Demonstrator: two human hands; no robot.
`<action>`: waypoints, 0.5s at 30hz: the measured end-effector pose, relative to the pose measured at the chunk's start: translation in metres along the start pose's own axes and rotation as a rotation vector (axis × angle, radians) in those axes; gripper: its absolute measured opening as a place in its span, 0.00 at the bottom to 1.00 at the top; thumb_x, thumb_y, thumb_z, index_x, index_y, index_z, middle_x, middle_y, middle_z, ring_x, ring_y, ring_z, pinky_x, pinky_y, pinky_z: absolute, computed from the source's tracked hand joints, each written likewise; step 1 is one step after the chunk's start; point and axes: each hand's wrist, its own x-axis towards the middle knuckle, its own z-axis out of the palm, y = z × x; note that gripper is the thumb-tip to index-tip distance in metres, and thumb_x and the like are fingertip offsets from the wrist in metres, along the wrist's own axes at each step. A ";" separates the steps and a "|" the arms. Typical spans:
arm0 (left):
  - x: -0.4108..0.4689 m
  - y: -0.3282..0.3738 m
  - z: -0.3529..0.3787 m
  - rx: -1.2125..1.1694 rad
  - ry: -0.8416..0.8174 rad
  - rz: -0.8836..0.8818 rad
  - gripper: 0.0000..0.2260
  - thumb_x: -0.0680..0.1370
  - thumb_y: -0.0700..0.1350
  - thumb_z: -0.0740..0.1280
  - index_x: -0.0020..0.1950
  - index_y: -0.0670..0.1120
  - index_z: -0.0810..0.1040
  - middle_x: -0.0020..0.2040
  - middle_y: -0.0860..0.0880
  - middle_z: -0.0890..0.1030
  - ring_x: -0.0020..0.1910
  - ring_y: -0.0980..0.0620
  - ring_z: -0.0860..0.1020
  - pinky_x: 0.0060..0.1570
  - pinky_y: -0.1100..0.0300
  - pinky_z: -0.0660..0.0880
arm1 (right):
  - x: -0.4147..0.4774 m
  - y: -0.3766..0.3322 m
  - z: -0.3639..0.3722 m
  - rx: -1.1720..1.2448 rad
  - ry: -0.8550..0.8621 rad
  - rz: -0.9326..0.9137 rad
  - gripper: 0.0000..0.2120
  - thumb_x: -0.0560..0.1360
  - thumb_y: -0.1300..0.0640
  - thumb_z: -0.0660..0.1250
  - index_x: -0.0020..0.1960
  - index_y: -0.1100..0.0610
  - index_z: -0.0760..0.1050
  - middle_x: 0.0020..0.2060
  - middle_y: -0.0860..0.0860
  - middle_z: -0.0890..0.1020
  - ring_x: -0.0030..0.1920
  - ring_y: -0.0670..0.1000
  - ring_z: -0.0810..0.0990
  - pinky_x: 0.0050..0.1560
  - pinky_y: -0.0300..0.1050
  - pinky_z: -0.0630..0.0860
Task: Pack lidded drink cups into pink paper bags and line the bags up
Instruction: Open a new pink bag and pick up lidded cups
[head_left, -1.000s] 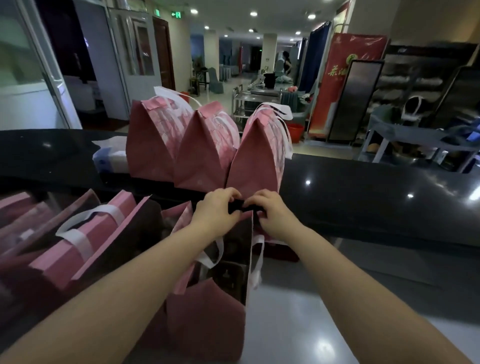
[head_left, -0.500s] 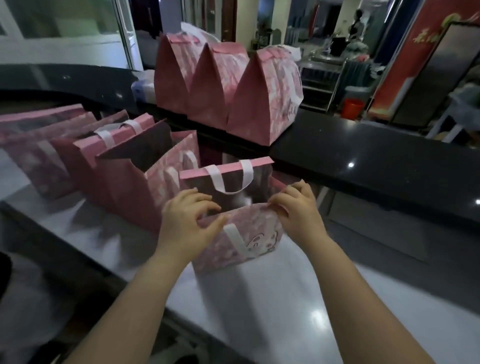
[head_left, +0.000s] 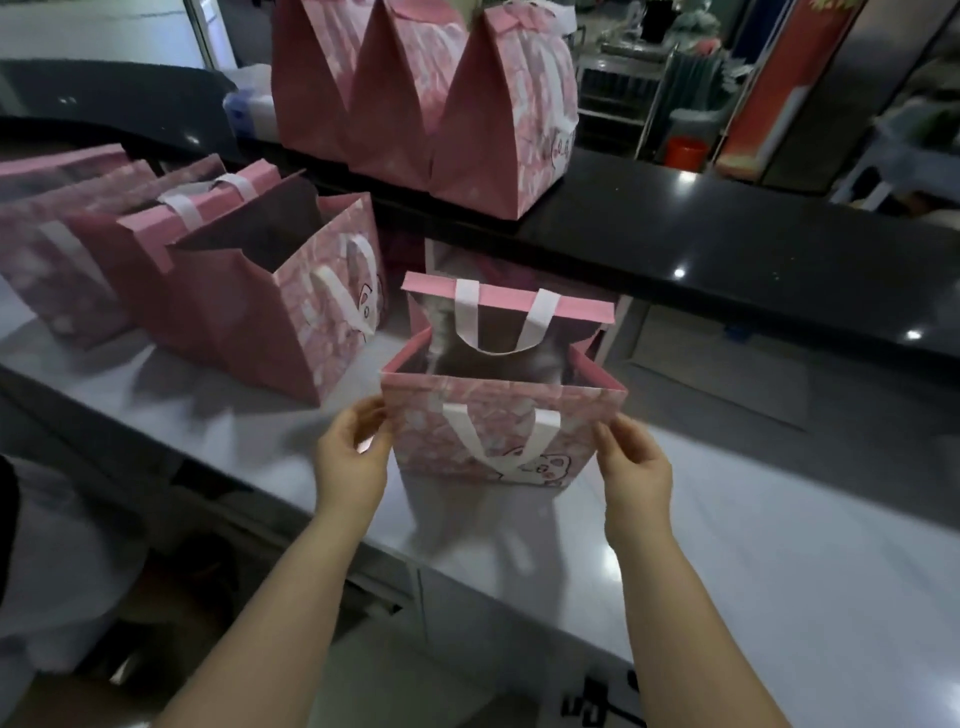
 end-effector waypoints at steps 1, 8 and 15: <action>-0.002 -0.006 -0.005 0.006 -0.007 -0.013 0.10 0.77 0.41 0.71 0.49 0.58 0.81 0.47 0.60 0.84 0.48 0.61 0.82 0.56 0.55 0.78 | -0.006 0.005 -0.001 0.020 0.032 0.019 0.11 0.75 0.64 0.70 0.50 0.50 0.82 0.46 0.46 0.86 0.49 0.46 0.84 0.54 0.44 0.81; -0.005 -0.012 -0.028 -0.132 -0.076 -0.110 0.10 0.77 0.39 0.70 0.47 0.55 0.82 0.46 0.55 0.85 0.47 0.55 0.84 0.46 0.61 0.81 | -0.058 0.018 0.023 0.230 0.318 -0.026 0.11 0.74 0.66 0.70 0.44 0.50 0.83 0.40 0.45 0.86 0.42 0.43 0.84 0.38 0.33 0.79; -0.033 0.003 -0.006 -0.210 -0.334 -0.124 0.10 0.77 0.43 0.70 0.44 0.59 0.84 0.46 0.56 0.85 0.46 0.58 0.83 0.41 0.64 0.80 | -0.124 0.007 -0.017 0.322 0.471 -0.143 0.13 0.74 0.67 0.69 0.43 0.51 0.85 0.44 0.51 0.86 0.45 0.48 0.85 0.40 0.38 0.80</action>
